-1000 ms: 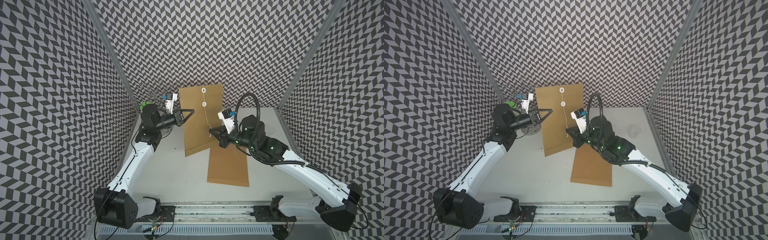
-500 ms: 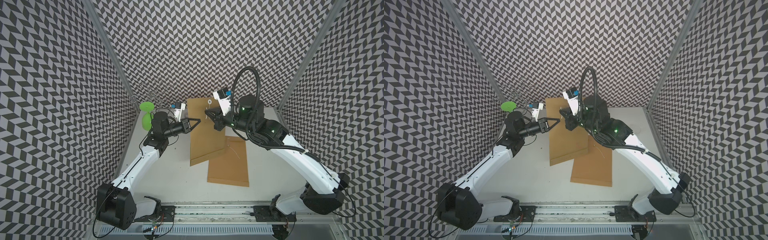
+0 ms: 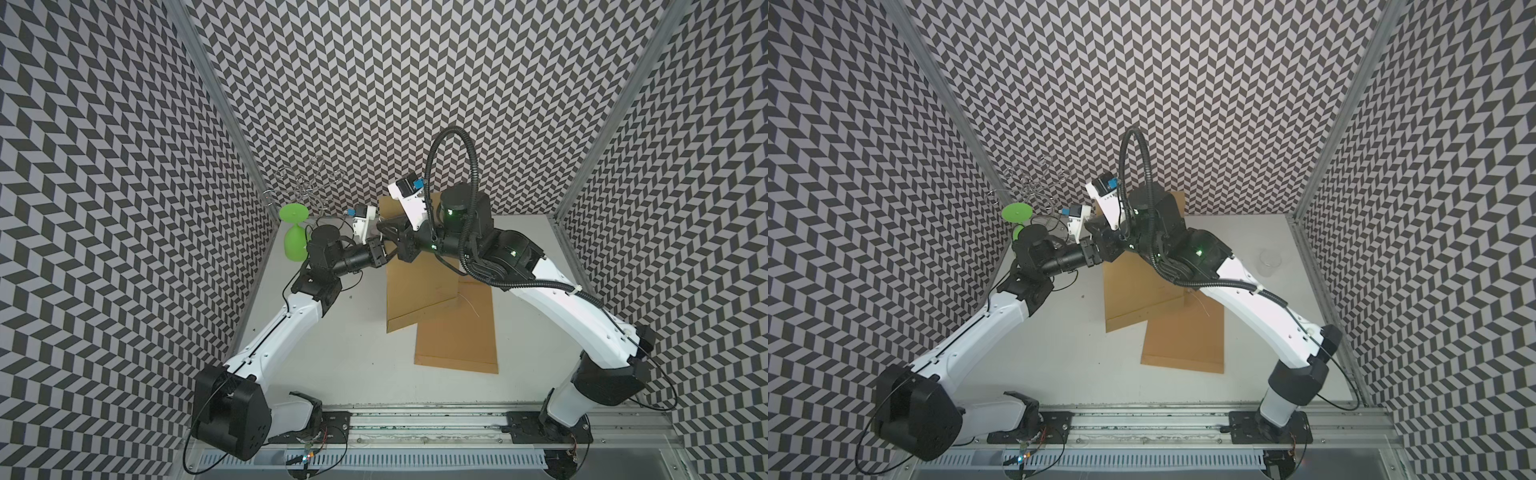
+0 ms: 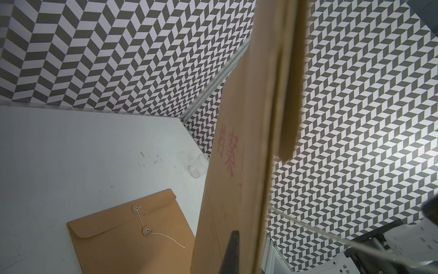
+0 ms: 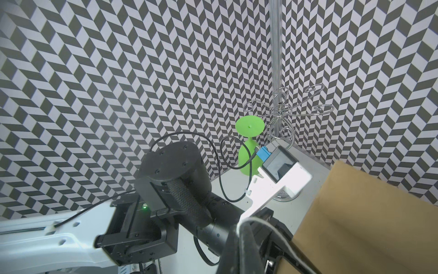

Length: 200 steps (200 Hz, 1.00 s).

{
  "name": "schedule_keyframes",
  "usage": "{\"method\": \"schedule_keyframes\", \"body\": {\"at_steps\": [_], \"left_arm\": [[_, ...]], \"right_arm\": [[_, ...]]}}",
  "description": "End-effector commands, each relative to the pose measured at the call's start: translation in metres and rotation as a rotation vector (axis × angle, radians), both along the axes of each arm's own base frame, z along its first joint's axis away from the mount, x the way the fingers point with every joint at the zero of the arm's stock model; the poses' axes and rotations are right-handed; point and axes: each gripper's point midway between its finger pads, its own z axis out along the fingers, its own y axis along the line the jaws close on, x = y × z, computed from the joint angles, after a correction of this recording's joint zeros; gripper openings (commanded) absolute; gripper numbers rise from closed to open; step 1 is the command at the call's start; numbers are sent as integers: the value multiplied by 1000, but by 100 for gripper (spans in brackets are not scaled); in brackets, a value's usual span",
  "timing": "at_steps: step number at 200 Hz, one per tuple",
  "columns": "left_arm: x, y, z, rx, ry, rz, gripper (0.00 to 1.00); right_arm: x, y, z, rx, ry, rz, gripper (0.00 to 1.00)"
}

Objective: Close the mouth of the file bag
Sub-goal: Close the file bag.

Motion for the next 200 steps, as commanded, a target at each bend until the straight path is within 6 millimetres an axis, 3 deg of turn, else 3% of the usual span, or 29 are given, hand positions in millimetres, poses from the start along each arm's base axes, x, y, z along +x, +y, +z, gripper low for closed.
{"method": "schedule_keyframes", "body": {"at_steps": [1,72,148,181,200], "left_arm": [[-12,-2,15,-34,-54,-23,0],[-27,11,58,-138,-115,-67,0],[-30,24,81,-165,-161,-67,0],[-27,27,94,-176,-183,-65,0],[-29,27,103,-196,-196,-82,0]], "right_arm": [[3,4,19,31,-44,-3,0],[2,-7,-17,31,25,-16,0],[-4,-48,-16,92,66,-4,0],[-16,-57,-16,100,68,14,0],[-14,-57,-26,82,82,11,0]]}}
